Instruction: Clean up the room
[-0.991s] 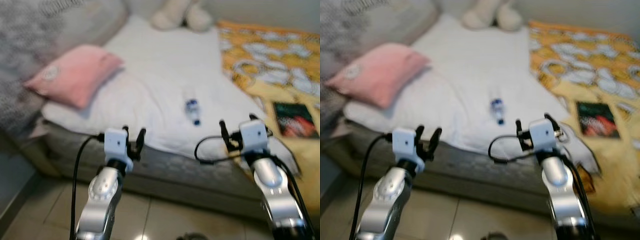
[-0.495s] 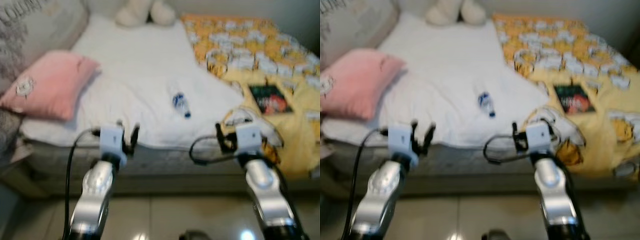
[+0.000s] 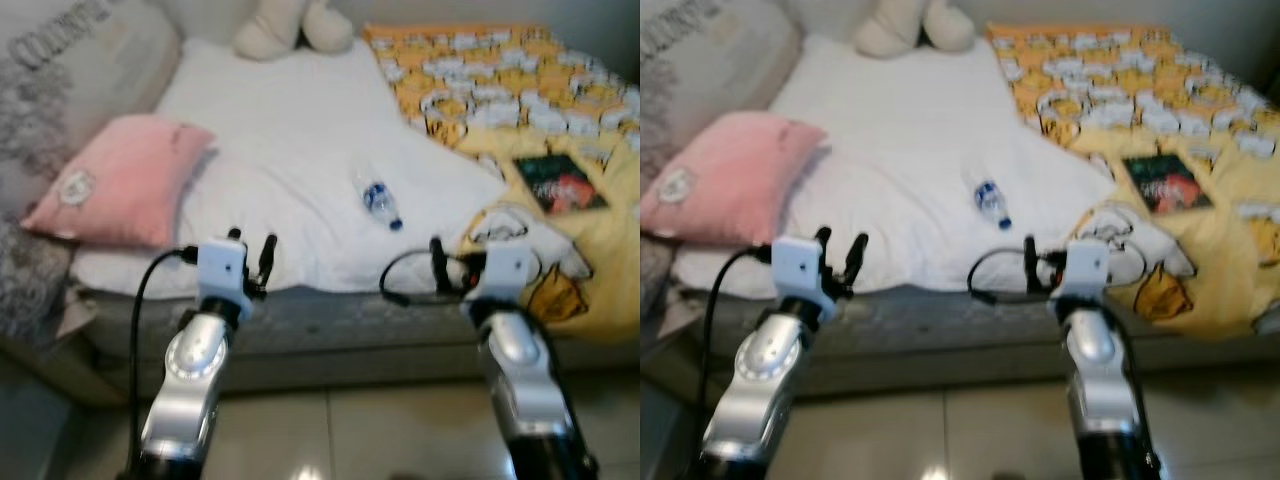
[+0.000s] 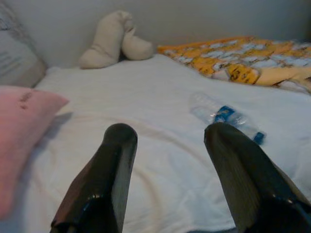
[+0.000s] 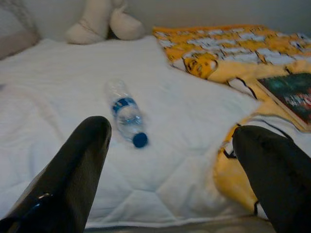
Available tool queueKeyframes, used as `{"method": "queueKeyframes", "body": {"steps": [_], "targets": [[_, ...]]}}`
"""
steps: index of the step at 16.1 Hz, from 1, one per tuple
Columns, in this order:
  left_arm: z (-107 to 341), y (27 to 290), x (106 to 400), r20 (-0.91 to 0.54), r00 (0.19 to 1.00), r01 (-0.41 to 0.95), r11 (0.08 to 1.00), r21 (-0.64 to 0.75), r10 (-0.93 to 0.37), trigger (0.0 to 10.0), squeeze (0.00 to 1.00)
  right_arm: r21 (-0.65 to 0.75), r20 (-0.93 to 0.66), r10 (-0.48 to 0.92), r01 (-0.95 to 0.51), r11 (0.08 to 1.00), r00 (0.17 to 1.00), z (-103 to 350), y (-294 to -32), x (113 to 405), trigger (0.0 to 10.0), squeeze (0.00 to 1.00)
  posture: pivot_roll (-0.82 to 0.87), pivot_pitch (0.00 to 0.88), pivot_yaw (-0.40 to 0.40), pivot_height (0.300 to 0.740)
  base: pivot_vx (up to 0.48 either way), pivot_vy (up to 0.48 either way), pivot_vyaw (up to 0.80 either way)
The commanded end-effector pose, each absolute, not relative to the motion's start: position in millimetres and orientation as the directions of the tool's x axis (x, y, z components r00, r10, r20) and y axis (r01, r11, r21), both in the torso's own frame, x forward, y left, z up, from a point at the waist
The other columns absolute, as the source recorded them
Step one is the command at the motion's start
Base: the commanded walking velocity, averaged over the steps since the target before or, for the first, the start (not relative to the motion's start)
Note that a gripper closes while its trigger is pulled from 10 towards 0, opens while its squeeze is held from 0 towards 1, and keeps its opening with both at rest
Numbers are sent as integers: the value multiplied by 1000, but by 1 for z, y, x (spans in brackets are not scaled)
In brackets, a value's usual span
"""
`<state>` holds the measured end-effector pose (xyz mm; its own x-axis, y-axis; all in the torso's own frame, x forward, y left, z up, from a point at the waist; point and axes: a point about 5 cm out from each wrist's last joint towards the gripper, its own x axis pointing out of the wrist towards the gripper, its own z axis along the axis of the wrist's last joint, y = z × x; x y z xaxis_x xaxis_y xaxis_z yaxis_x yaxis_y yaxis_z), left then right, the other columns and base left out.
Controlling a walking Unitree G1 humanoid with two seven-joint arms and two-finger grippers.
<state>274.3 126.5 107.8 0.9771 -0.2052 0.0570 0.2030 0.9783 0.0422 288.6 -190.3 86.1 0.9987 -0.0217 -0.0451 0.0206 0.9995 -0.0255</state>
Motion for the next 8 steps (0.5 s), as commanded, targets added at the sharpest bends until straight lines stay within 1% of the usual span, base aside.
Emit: {"method": "queueKeyframes", "body": {"steps": [1,4,8], "targets": [[110,131,273,64,978,197,979,45,-200,10000,0,-19,-31,1,-2,1000,1000,88,-184,290,10000,0,-169,0,67,740,0,0,0],[111,129,273,66,980,187,982,33,-188,10000,0,-37,-17,24,-25,999,1000,89,-178,291,10000,0,-160,0,71,740,480,0,0],[109,127,272,55,981,186,982,27,-187,10000,0,-41,-7,18,-19,999,1000,91,-178,294,10000,0,-163,0,76,740,480,0,0]]}}
